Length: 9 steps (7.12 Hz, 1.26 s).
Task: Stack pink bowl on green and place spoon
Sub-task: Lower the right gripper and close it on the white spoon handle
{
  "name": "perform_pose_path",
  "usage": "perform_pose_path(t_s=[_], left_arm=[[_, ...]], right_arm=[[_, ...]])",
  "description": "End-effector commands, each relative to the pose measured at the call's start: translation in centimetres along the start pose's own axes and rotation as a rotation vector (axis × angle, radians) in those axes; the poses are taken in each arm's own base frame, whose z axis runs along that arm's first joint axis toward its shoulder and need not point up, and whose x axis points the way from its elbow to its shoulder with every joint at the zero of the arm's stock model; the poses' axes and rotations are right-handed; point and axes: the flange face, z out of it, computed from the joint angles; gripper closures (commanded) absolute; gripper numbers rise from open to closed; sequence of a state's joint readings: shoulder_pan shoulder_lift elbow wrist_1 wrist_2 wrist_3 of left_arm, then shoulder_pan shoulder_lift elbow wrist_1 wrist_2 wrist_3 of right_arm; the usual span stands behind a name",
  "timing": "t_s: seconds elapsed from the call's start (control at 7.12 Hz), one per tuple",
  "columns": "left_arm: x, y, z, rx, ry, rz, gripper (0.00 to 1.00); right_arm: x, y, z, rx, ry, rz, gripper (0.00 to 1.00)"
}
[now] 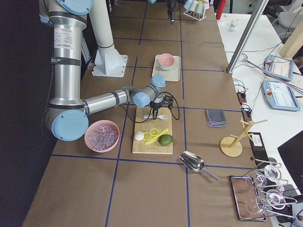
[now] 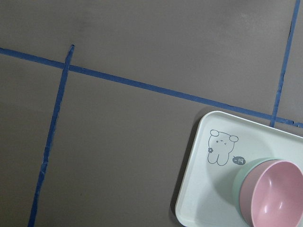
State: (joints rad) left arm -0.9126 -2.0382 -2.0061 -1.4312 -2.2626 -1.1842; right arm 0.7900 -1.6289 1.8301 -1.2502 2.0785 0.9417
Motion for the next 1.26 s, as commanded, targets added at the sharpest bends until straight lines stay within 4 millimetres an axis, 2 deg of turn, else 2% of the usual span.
perform_pose_path(t_s=[0.0, 0.84, 0.98, 1.12], left_arm=[[-0.1, 0.2, -0.5, 0.005, 0.006, 0.004, 0.0], [-0.4, -0.1, -1.2, 0.017, 0.011, -0.002, 0.0], [-0.4, 0.0, -1.3, 0.018, 0.012, -0.001, 0.0], [-0.3, 0.1, -1.6, 0.021, 0.018, 0.003, 0.0]], right_arm=[[0.1, 0.0, 0.1, -0.001, 0.001, 0.001, 0.62], [0.2, 0.0, 0.3, -0.006, 0.005, 0.003, 0.63], [0.2, 0.1, 0.3, -0.007, 0.006, 0.004, 0.84], [0.3, 0.1, 0.3, -0.005, 0.005, 0.006, 0.97]])
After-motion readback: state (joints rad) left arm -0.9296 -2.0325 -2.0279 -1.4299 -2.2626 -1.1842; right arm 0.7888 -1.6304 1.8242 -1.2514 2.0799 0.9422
